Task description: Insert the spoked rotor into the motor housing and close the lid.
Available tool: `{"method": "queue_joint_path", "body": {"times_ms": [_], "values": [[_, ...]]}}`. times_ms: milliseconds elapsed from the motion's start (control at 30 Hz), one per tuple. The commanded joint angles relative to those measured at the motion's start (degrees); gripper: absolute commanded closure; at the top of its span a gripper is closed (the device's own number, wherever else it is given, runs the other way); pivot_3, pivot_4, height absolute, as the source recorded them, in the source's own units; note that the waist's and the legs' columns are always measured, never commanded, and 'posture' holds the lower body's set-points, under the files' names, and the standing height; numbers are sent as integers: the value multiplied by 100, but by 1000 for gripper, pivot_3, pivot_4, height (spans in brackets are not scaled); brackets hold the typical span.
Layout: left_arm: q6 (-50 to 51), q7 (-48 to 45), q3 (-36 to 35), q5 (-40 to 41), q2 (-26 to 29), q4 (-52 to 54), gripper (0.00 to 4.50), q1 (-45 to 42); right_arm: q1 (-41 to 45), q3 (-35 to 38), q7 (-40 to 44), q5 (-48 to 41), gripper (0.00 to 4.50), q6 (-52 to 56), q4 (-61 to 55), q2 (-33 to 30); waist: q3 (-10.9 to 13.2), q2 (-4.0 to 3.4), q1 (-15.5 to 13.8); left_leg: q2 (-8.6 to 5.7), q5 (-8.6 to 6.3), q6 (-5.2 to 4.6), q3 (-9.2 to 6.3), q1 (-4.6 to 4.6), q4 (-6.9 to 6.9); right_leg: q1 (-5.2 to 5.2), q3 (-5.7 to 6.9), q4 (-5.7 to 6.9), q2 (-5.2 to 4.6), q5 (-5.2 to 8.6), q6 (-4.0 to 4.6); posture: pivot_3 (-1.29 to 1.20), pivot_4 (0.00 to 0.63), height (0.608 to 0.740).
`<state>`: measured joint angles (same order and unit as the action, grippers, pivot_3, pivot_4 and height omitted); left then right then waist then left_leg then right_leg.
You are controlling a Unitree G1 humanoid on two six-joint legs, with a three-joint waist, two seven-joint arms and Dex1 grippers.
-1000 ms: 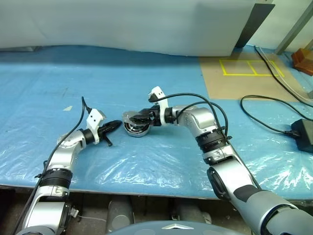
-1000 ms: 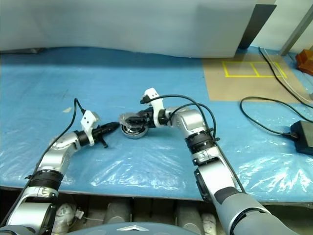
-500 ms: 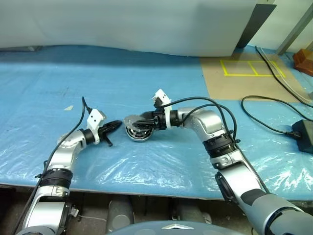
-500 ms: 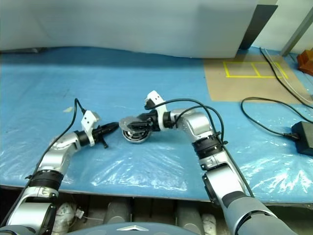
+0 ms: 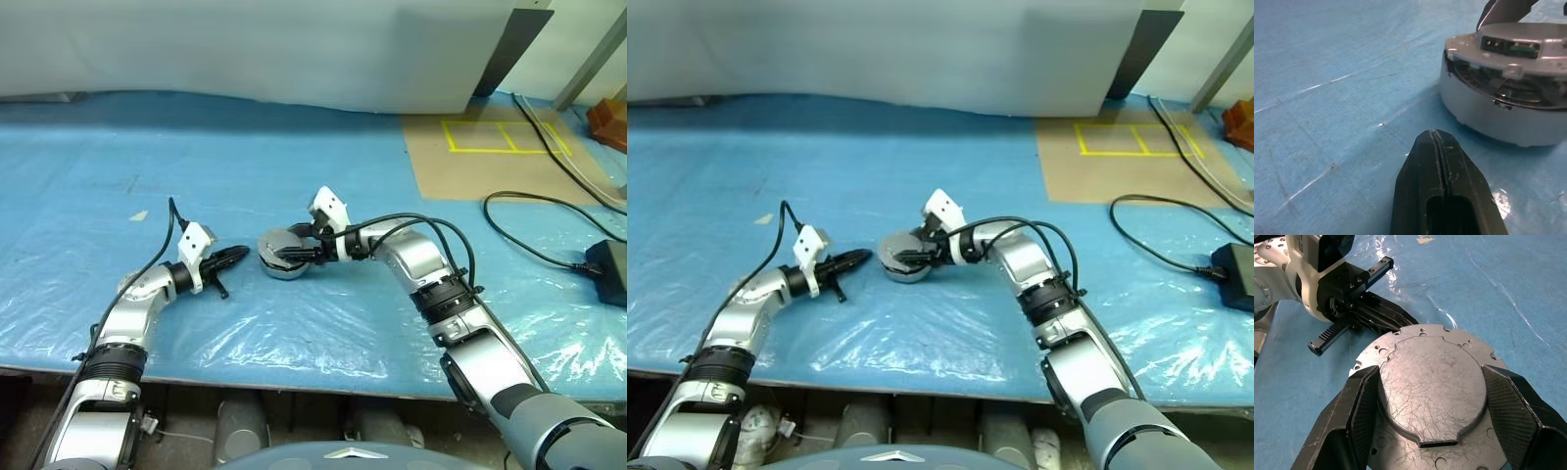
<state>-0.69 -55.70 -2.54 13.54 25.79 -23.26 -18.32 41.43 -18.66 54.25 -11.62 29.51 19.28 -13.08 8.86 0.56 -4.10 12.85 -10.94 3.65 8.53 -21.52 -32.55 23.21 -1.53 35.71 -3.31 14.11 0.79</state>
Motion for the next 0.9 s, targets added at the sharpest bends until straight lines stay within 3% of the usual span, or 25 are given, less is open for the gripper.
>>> {"method": "queue_joint_path", "body": {"times_ms": [33, 900], "values": [[34, -1, -56, 92, 78, 256, 4500, 52, -84, -2, 34, 52, 1543, 12, 66, 20, 0, 0, 6, 0, 0, 0, 0, 2, -1, -2, -1, 1, 0, 0, 0, 0, 150, 740], [189, 121, -49, 202, 36, 607, 4500, 155, -402, -771, 79, 1363, 1543, -1200, 1410, -354, -36, -10, 0, -4, -1, -3, 6, 63, 2, -61, -10, -10, -11, 17, 28, 0, 150, 740]]}}
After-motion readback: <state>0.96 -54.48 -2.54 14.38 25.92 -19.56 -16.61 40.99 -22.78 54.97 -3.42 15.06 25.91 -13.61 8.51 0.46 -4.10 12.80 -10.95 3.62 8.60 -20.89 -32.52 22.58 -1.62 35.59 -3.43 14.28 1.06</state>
